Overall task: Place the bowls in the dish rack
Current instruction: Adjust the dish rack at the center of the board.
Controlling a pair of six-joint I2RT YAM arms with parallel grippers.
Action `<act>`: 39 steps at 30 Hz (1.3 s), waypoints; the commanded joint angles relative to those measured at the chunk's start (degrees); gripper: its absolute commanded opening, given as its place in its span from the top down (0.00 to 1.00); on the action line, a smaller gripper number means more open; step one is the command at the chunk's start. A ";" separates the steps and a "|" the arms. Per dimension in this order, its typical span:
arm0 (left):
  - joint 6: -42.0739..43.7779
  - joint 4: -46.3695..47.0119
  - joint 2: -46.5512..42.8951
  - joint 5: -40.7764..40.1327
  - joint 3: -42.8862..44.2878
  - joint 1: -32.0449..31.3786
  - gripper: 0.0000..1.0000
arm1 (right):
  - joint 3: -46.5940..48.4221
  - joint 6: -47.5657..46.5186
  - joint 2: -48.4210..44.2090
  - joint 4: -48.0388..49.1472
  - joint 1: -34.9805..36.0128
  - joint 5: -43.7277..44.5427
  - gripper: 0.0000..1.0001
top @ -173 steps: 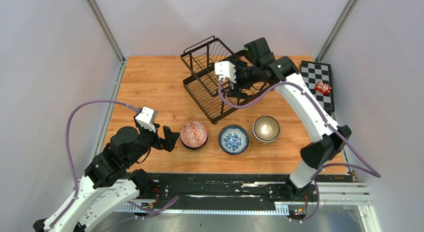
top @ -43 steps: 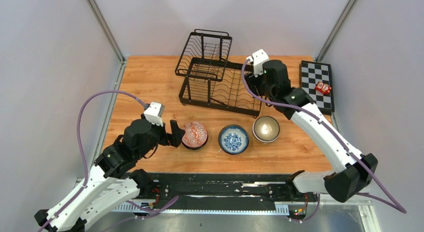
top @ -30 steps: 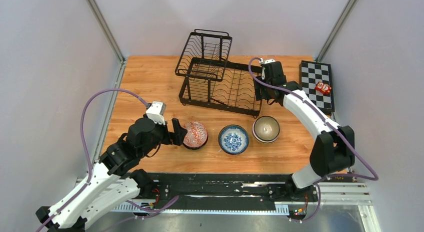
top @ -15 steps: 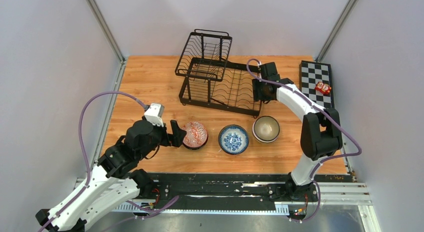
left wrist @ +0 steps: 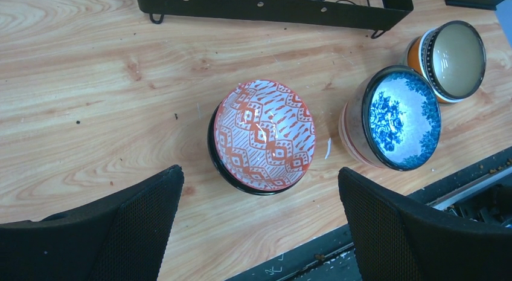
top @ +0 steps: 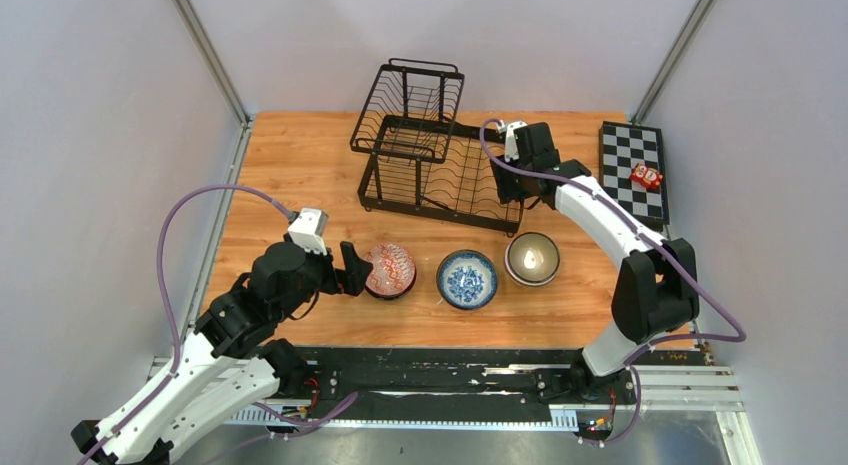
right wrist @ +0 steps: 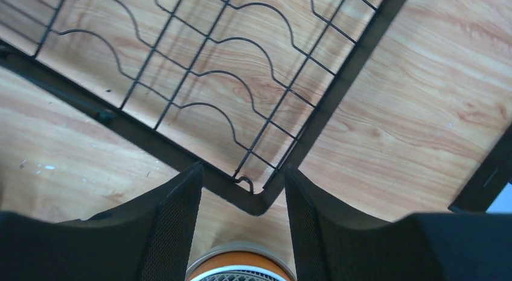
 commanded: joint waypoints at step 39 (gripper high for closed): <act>2.75 -3.57 -4.41 4.42 1.80 -0.32 0.00 | -1.12 -13.09 10.36 -1.69 6.51 -9.24 0.55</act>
